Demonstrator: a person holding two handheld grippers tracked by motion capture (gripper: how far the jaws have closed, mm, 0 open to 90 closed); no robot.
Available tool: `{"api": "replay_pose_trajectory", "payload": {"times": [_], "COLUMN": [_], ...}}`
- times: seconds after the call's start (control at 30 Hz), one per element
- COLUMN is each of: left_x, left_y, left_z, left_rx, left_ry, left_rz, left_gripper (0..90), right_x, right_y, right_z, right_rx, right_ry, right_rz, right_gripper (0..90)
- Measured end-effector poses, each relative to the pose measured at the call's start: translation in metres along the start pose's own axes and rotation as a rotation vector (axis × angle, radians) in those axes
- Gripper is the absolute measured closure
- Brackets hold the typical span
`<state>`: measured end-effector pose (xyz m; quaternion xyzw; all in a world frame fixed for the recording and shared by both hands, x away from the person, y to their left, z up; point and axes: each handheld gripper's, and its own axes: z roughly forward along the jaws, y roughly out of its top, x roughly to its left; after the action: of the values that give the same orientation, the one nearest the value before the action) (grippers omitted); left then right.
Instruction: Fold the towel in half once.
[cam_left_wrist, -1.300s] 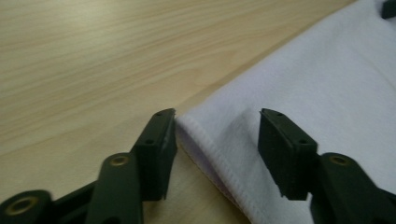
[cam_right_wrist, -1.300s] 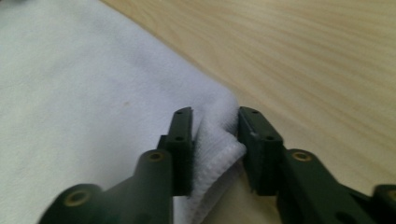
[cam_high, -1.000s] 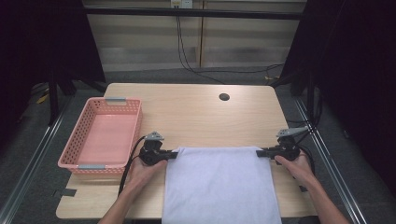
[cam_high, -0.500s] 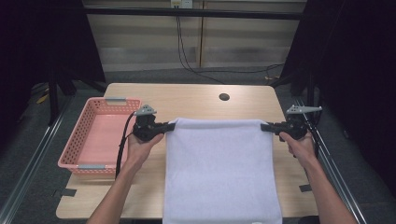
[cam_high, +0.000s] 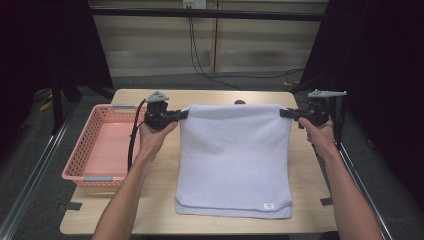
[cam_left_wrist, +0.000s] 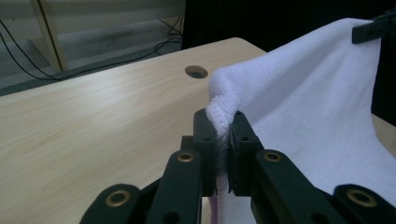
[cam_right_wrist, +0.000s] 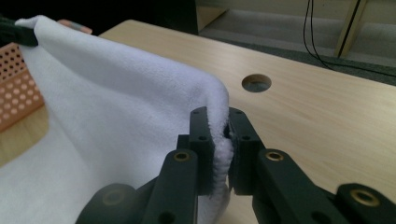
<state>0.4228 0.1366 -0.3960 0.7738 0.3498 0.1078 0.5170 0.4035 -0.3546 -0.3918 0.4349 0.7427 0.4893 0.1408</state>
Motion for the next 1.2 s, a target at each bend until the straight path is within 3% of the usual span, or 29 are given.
{"api": "replay_pose_trajectory", "payload": {"times": [0.13,0.17,0.27,0.3,0.37,0.43,0.47,0.53,0.6,0.67,0.7,0.83,0.9,0.93,1.03,1.1,1.17,1.2], "left_x": [-0.003,-0.008,-0.015,-0.021,-0.030,-0.039,-0.039,-0.053,-0.058,-0.063,-0.066,-0.072,-0.073,-0.076,-0.080,-0.081,-0.083,-0.083], "left_y": [-0.012,-0.021,-0.029,-0.037,-0.042,-0.048,-0.048,-0.060,-0.070,-0.083,-0.090,-0.118,-0.123,-0.129,-0.140,-0.145,-0.147,-0.150], "left_z": [-0.006,-0.010,-0.014,-0.020,-0.026,-0.035,-0.035,-0.046,-0.051,-0.056,-0.058,-0.061,-0.062,-0.062,-0.062,-0.066,-0.070,-0.073], "left_rx": [-0.001,-0.003,0.008,-0.021,-0.008,-0.028,-0.028,-0.022,-0.019,-0.020,-0.008,0.041,0.052,0.088,0.158,0.177,0.195,0.202], "left_ry": [-0.016,-0.026,-0.021,-0.056,-0.057,-0.093,-0.093,-0.107,-0.112,-0.149,-0.142,-0.166,-0.167,-0.195,-0.202,-0.201,-0.180,-0.195], "left_rz": [-0.006,-0.003,0.015,-0.001,0.042,0.049,0.049,0.077,0.075,0.048,0.059,0.034,0.036,0.039,0.055,0.046,0.075,0.062], "left_gripper": [84.1,84.0,84.1,84.1,84.0,82.9,82.8,82.8,82.8,83.0,83.0,83.0,83.0,83.0,81.6,81.9,81.3,81.0], "right_x": [0.010,0.022,0.033,0.037,0.043,0.049,0.049,0.061,0.070,0.079,0.082,0.095,0.100,0.102,0.105,0.107,0.112,0.115], "right_y": [-0.008,-0.019,-0.034,-0.040,-0.047,-0.056,-0.056,-0.069,-0.082,-0.098,-0.105,-0.135,-0.147,-0.150,-0.155,-0.158,-0.161,-0.163], "right_z": [-0.005,-0.011,-0.019,-0.025,-0.033,-0.044,-0.044,-0.057,-0.062,-0.065,-0.066,-0.066,-0.066,-0.065,-0.067,-0.068,-0.069,-0.070], "right_rx": [0.022,0.040,0.057,0.057,0.064,0.057,0.057,0.045,0.053,0.063,0.073,0.117,0.140,0.162,0.180,0.191,0.224,0.240], "right_ry": [0.011,0.032,0.058,0.061,0.080,0.094,0.094,0.123,0.138,0.157,0.165,0.187,0.199,0.196,0.191,0.200,0.218,0.216], "right_rz": [-0.028,-0.066,-0.083,-0.087,-0.097,-0.101,-0.101,-0.102,-0.107,-0.101,-0.101,-0.083,-0.075,-0.089,-0.096,-0.100,-0.130,-0.144], "right_gripper": [82.6,82.6,82.6,82.5,82.4,82.3,82.3,82.0,81.7,81.4,81.4,80.6,79.7,79.1,77.9,76.7,73.3,72.1]}}
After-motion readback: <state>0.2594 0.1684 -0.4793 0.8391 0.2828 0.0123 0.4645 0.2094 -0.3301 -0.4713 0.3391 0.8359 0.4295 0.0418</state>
